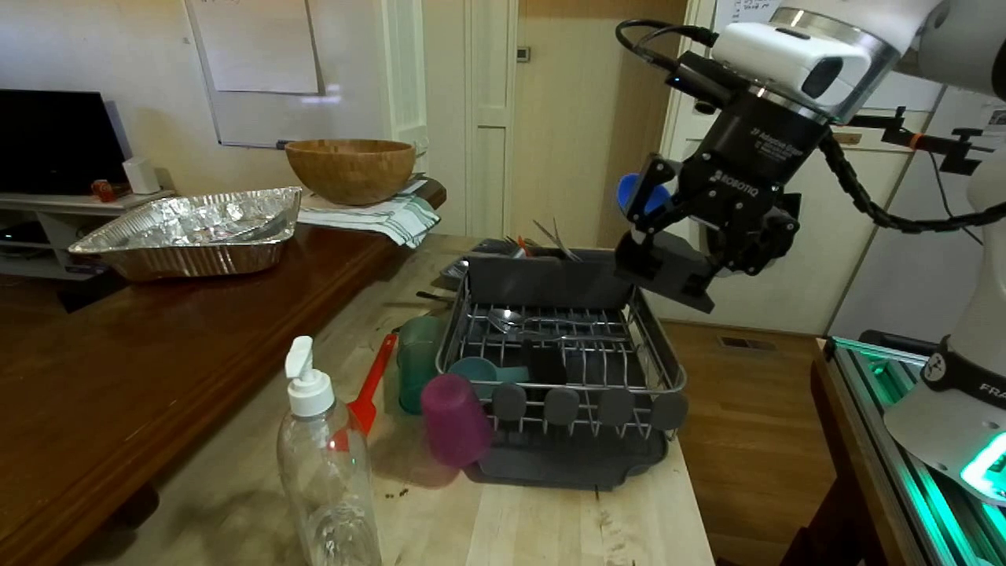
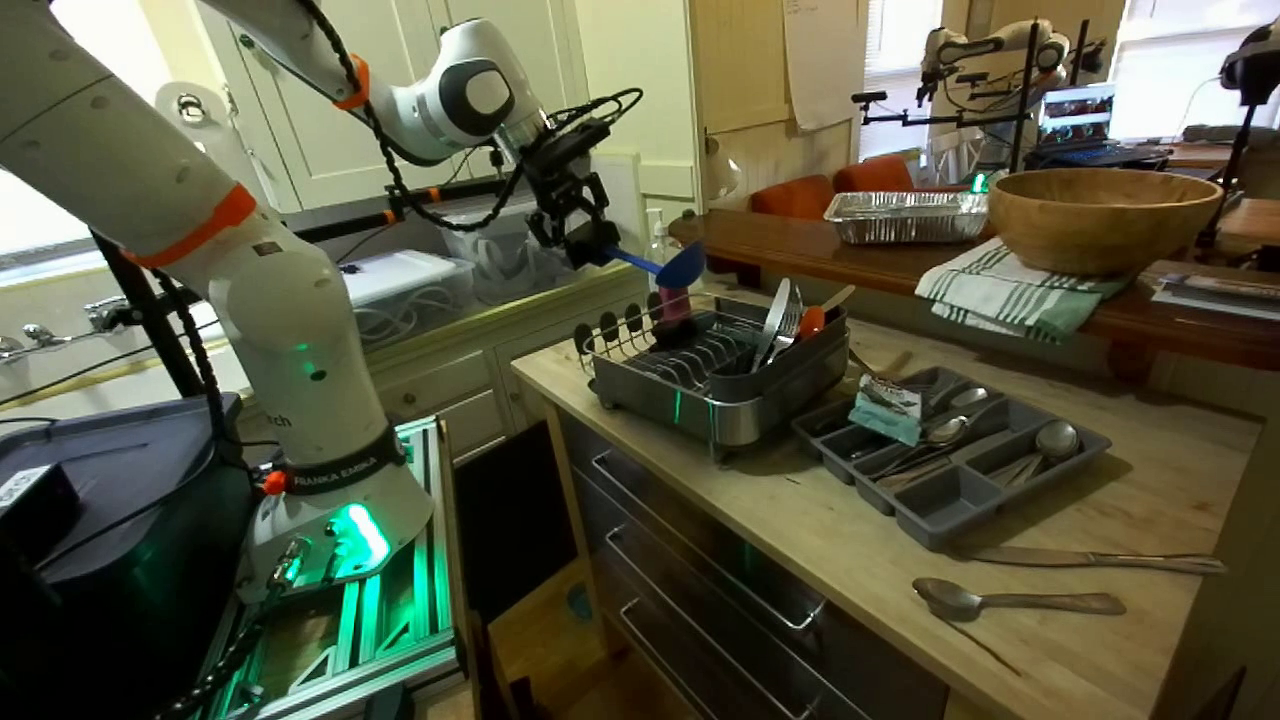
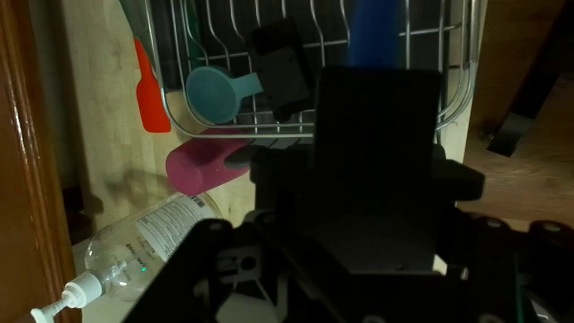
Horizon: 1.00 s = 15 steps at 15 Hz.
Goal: Move the blue serving spoon to the next tray
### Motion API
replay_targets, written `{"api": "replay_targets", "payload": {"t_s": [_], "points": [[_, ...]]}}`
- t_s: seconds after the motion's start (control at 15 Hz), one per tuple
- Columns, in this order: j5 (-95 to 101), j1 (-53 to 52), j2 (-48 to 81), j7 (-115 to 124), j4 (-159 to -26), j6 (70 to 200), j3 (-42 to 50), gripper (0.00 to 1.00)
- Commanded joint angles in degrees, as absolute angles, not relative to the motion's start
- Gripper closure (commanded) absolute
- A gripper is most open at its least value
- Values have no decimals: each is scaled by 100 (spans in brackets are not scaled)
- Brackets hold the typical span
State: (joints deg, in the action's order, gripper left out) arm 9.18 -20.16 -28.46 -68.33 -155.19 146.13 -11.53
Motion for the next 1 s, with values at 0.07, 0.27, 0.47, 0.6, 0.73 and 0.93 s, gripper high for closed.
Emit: {"api": "replay_targets", "payload": {"t_s": [0.07,0.27,0.47,0.6,0.73,0.93], "points": [[709,-1978,-3336,-6466,-15937,14908,-597,61],[633,-1719,-3514,-6398,-15712,14627,-75,61],[734,-1305,-4070,-6285,-15777,14656,341,61],[750,-1040,-4357,-6221,-15789,14716,551,61],[639,-857,-4601,-6138,-15700,14697,821,61],[724,-914,-4503,-6320,-15621,14703,979,61]]}}
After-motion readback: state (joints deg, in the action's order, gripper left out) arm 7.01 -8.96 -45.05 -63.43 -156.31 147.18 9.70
